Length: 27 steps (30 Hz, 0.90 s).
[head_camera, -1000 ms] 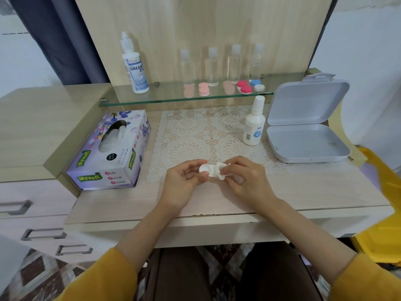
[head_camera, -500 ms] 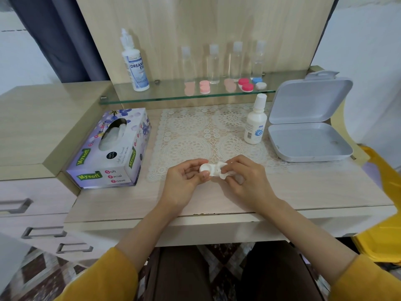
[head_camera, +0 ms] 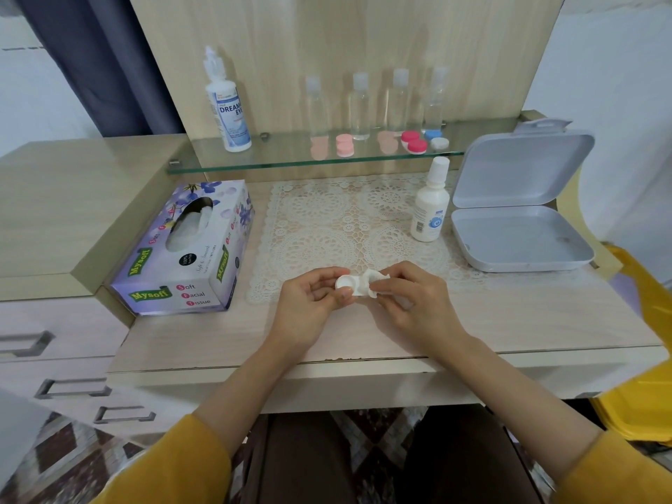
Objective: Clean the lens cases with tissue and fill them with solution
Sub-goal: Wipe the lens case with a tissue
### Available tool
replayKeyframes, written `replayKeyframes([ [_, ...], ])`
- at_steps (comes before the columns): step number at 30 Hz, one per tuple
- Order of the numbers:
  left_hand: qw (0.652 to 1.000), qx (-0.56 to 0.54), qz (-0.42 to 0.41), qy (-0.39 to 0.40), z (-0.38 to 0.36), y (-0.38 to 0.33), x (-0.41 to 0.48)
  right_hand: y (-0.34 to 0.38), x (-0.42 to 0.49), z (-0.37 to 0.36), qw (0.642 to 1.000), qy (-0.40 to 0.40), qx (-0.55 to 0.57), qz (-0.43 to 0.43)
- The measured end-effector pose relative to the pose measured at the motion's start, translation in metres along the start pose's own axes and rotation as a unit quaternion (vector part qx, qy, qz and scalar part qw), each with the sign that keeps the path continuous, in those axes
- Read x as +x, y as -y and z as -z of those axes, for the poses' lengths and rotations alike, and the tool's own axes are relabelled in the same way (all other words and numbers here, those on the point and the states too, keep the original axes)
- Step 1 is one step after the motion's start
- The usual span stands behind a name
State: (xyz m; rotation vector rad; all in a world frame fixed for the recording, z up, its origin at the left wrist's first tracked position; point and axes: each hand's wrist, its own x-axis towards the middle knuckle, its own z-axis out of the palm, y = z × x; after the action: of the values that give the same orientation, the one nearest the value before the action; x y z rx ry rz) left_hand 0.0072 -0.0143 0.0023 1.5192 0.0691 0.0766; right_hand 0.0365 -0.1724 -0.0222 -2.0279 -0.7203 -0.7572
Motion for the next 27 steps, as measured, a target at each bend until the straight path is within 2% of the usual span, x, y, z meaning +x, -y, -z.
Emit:
replayKeyframes([
  [10, 1.0, 0.016, -0.004, -0.005, -0.001, -0.001, 0.0, 0.001, 0.002, 0.003, 0.999, 0.008, -0.006, -0.03],
  [14, 1.0, 0.009, -0.015, -0.001, 0.001, -0.009, 0.002, 0.004, 0.005, 0.011, 0.999, -0.025, 0.012, -0.041],
  [18, 0.998, 0.024, -0.032, -0.038, 0.011, -0.02, 0.005, 0.004, 0.006, 0.019, 0.994, -0.05, 0.051, -0.083],
  [20, 0.997, 0.042, -0.039, -0.057, 0.016, -0.023, 0.007, 0.009, 0.008, 0.024, 0.989, -0.025, 0.091, -0.112],
  [23, 0.997, 0.042, -0.029, -0.06, 0.013, -0.024, 0.008, 0.021, 0.012, 0.027, 0.972, 0.056, 0.153, -0.167],
  [27, 0.999, 0.02, -0.016, -0.024, 0.001, -0.023, 0.003, 0.027, 0.018, 0.019, 0.992, 0.038, 0.081, -0.088],
])
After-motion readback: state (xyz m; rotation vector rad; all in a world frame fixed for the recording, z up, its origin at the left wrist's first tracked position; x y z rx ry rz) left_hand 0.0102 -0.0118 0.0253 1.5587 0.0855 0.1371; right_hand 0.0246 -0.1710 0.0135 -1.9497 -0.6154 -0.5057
